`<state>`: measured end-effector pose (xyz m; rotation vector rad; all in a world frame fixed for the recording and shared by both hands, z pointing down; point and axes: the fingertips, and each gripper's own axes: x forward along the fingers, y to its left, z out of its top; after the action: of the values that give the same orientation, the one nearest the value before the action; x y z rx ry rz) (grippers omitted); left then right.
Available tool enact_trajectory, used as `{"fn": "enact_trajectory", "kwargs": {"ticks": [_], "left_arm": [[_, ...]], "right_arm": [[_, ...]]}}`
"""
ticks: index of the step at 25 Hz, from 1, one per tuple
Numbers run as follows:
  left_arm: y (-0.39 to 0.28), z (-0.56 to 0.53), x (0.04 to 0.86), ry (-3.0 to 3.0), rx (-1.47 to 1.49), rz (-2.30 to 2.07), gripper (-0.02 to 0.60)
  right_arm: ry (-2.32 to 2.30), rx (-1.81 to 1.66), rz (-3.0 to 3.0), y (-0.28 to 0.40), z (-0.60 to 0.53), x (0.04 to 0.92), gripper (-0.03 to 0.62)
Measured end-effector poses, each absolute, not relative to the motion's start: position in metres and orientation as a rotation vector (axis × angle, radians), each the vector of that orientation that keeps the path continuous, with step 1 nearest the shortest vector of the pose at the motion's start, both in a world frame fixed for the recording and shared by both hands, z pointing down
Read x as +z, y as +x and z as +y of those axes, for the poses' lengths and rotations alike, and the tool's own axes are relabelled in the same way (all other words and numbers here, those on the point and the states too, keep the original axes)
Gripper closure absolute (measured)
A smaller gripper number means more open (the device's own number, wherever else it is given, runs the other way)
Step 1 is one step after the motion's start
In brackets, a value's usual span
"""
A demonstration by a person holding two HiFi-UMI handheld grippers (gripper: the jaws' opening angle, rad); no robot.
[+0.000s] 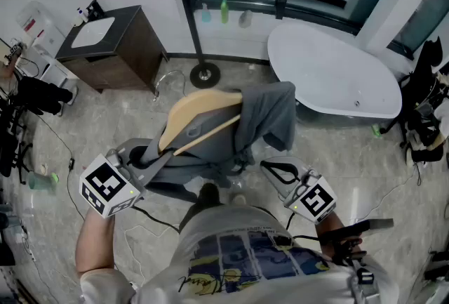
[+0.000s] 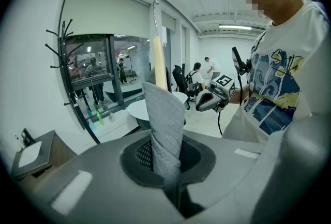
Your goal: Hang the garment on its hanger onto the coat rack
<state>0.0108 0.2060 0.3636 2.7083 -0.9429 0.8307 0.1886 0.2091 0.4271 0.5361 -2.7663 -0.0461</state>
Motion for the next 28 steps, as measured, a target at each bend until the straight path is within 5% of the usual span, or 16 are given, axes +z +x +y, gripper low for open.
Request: {"fn": "enact_trajectory", "kwargs": {"ticks": [16, 23, 28], "left_arm": [[-0.013, 0.144, 0.358, 2.716, 0.864, -0.888, 0.577], [-0.049, 0.089, 0.352, 2.769, 0.864, -0.806, 0.577], [-0.085, 0.049, 0.344, 2.808, 0.868, -0.761, 0.577]], "right_arm": [[0.58, 0.046, -2.762, 0.173, 0.153, 0.437, 0.591], [0.588, 0.044, -2.764, 0.121, 0.1, 0.426, 0.546], [0.569, 0.03, -2.804, 0.071, 0.068, 0.424, 0.579]]}}
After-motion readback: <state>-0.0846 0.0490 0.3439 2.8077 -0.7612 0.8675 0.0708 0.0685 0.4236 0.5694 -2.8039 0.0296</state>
